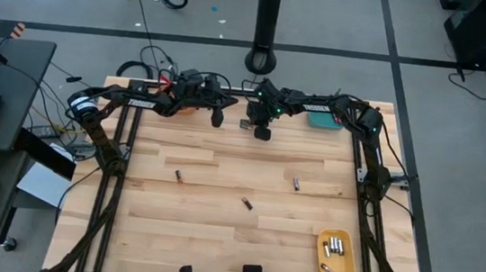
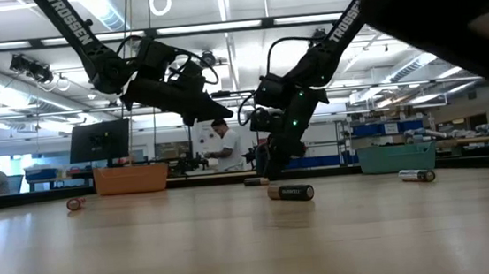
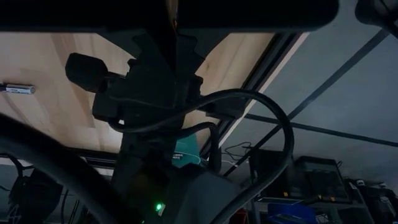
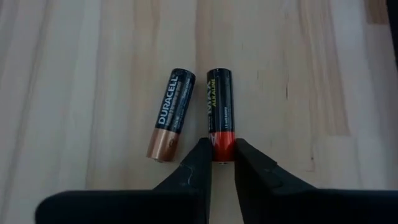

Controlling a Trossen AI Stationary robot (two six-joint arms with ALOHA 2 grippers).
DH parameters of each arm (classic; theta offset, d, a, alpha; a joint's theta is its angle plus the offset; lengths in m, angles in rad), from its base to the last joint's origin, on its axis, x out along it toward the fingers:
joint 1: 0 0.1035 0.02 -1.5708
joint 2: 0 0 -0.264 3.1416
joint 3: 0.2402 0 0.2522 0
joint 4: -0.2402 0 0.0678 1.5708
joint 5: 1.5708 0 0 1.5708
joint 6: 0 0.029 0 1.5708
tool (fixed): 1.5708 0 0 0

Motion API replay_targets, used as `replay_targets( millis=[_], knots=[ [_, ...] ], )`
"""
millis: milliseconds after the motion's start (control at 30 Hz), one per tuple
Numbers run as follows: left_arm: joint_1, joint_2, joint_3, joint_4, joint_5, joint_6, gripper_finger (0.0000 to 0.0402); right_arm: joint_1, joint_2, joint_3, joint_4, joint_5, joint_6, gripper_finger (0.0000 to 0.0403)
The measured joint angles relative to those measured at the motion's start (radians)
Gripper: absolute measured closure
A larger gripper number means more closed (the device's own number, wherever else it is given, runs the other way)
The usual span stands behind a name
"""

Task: Sort batteries
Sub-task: Put the black-red battery into the blue bin

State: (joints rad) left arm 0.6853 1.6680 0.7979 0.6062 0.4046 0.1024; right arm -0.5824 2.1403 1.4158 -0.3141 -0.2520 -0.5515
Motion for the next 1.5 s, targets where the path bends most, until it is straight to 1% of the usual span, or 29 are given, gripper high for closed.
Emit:
replay_targets(
  millis=[133, 300, 367, 533, 633, 733, 833, 900, 1067, 1200, 1333, 1500],
  knots=[
    [0.0, 0.0, 0.0, -0.004, 0.0, 0.001, 0.0396, 0.019, -0.002, 0.002, -0.004, 0.062, -0.06, 0.0348],
    [0.0, 0.0, 0.0, -0.003, 0.0, 0.001, 0.0396, 0.026, -0.025, 0.002, -0.052, 0.125, -0.076, 0.0348],
    [0.0, 0.0, 0.0, -0.002, 0.0, 0.001, 0.0396, 0.02, -0.056, -0.001, -0.098, 0.151, -0.068, 0.0348],
    [0.0, 0.0, 0.0, 0.004, 0.0, 0.027, 0.0396, 0.009, -0.197, 0.0, -0.209, 0.223, 0.006, 0.0348],
    [0.0, 0.0, 0.0, 0.003, 0.0, 0.046, 0.0396, -0.005, -0.279, 0.0, -0.317, 0.283, 0.126, 0.0348],
    [0.0, 0.0, 0.0, 0.003, 0.0, 0.057, 0.0396, -0.044, -0.352, -0.009, -0.441, 0.351, 0.271, 0.0348],
    [0.0, 0.0, 0.0, 0.003, 0.0, 0.081, 0.0396, -0.086, -0.416, -0.061, -0.532, 0.438, 0.449, 0.0348],
    [0.0, 0.0, 0.0, 0.002, 0.0, 0.093, 0.0396, -0.111, -0.465, -0.125, -0.561, 0.468, 0.568, 0.0348],
    [0.0, 0.0, 0.0, 0.002, 0.0, 0.107, 0.0396, -0.177, -0.58, -0.353, -0.503, 0.487, 0.793, 0.0348],
    [0.0, 0.0, 0.0, 0.003, 0.0, 0.134, 0.0396, -0.219, -0.632, -0.491, -0.4, 0.489, 0.914, 0.0348],
    [0.0, 0.0, 0.0, 0.002, 0.0, 0.149, 0.0396, -0.252, -0.641, -0.553, -0.321, 0.489, 0.976, 0.0348],
    [0.0, 0.0, 0.0, 0.003, 0.0, 0.152, 0.0396, -0.302, -0.593, -0.573, -0.291, 0.494, 1.036, 0.0348]
  ],
)
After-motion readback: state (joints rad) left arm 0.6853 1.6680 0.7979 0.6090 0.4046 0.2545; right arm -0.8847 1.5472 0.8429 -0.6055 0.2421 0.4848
